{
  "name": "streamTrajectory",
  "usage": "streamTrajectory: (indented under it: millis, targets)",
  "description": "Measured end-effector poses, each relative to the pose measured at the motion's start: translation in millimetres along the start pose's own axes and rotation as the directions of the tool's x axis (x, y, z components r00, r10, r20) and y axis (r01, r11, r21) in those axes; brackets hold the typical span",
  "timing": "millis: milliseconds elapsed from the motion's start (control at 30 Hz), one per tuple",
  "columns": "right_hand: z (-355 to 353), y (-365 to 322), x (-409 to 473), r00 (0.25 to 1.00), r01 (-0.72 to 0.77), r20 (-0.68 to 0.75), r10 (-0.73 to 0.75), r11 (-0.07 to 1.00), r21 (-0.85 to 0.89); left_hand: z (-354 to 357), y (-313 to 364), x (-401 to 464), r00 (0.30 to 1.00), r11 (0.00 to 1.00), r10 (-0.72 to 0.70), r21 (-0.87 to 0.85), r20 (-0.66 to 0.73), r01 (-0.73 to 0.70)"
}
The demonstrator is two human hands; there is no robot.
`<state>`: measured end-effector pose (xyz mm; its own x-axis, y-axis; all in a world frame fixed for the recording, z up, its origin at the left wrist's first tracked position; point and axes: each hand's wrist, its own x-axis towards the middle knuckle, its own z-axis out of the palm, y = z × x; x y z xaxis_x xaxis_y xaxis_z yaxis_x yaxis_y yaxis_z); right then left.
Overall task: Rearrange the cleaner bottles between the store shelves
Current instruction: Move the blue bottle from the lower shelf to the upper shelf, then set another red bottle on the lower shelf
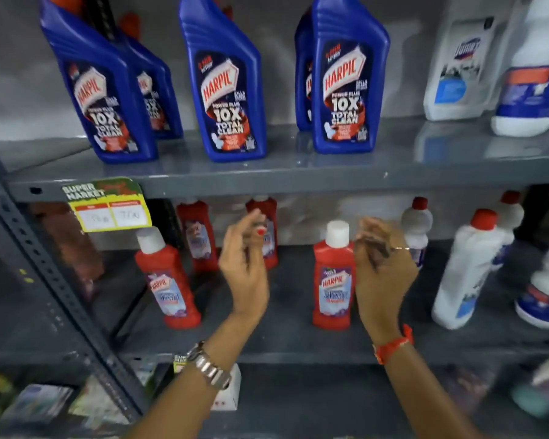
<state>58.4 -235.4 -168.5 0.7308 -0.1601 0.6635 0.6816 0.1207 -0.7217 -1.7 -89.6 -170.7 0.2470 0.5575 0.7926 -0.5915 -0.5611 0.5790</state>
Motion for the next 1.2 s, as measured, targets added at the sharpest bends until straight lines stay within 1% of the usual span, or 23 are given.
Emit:
streamTrajectory:
  millis: [33, 67, 100, 133, 167, 233, 267, 300, 333, 467, 600, 733, 800, 900, 1100, 1167, 1200]
  targets:
    - [-5.4, 18.5, -5.1, 0.998, -0.050, 0.022, 0.051, 0.998, -0.042, 6.3, -13.9, -15.1, 0.993, 0.995, -0.098, 0.012, 0.064, 0.098]
    - [-10.4, 36.3, -10.5, 0.992, -0.106, 0.060, 0.112, 0.989, -0.104, 13.2, -27.5, -28.7, 0.969, 0.978, -0.209, 0.022, 0.132, 0.208]
    - [-14.1, 52.4, -14.5, 0.974, -0.171, 0.118, 0.192, 0.971, -0.165, 19.9, -40.1, -39.0, 0.923, 0.945, -0.326, 0.032, 0.202, 0.327]
    - [-17.1, 66.6, -17.8, 0.940, -0.240, 0.192, 0.282, 0.947, -0.216, 25.9, -51.4, -46.7, 0.853, 0.893, -0.442, 0.044, 0.277, 0.448]
    - [-19.9, 78.8, -21.4, 0.889, -0.303, 0.268, 0.371, 0.916, -0.262, 31.1, -61.0, -54.2, 0.763, 0.825, -0.542, 0.052, 0.351, 0.563]
    - [-23.3, 97.8, -28.7, 0.781, -0.388, 0.366, 0.506, 0.852, -0.351, 38.3, -77.3, -66.1, 0.583, 0.687, -0.662, 0.070, 0.471, 0.724]
    - [-24.7, 103.5, -31.4, 0.749, -0.403, 0.383, 0.541, 0.831, -0.384, 41.5, -81.8, -69.5, 0.528, 0.655, -0.679, 0.095, 0.510, 0.750]
    - [-25.3, 108.2, -34.8, 0.734, -0.413, 0.386, 0.559, 0.818, -0.401, 43.5, -86.2, -73.0, 0.503, 0.654, -0.678, 0.128, 0.535, 0.746]
    - [-24.9, 111.3, -38.0, 0.732, -0.422, 0.378, 0.566, 0.813, -0.400, 44.1, -89.7, -75.5, 0.501, 0.666, -0.674, 0.154, 0.543, 0.730]
    - [-18.0, 114.9, -43.8, 0.741, -0.434, 0.373, 0.558, 0.822, -0.367, 38.1, -97.9, -73.0, 0.574, 0.714, -0.676, 0.218, 0.462, 0.665]
    - [2.1, 113.0, -55.7, 0.713, -0.445, 0.447, 0.541, 0.841, -0.308, 13.4, -106.3, -68.6, 0.629, 0.726, -0.682, 0.242, 0.374, 0.643]
    - [38.7, 107.4, -71.2, 0.673, -0.427, 0.511, 0.534, 0.845, -0.321, -23.1, -112.7, -60.7, 0.696, 0.750, -0.661, 0.243, 0.280, 0.615]
    - [54.2, 103.4, -77.4, 0.673, -0.397, 0.536, 0.510, 0.860, -0.321, -39.1, -115.9, -56.8, 0.707, 0.746, -0.665, 0.223, 0.239, 0.627]
    - [72.2, 97.6, -88.5, 0.649, -0.400, 0.568, 0.506, 0.862, -0.311, -61.1, -117.4, -52.4, 0.706, 0.731, -0.681, 0.235, 0.194, 0.640]
    - [79.3, 96.2, -95.5, 0.657, -0.384, 0.568, 0.496, 0.868, -0.315, -68.6, -106.9, -45.5, 0.678, 0.714, -0.700, 0.256, 0.225, 0.652]
    - [78.3, 93.4, -94.2, 0.677, -0.370, 0.562, 0.476, 0.880, -0.299, -66.3, -100.6, -45.3, 0.698, 0.721, -0.690, 0.262, 0.189, 0.642]
    - [77.1, 90.7, -93.9, 0.695, -0.368, 0.545, 0.468, 0.884, -0.289, -65.6, -95.3, -45.8, 0.729, 0.740, -0.667, 0.254, 0.154, 0.623]
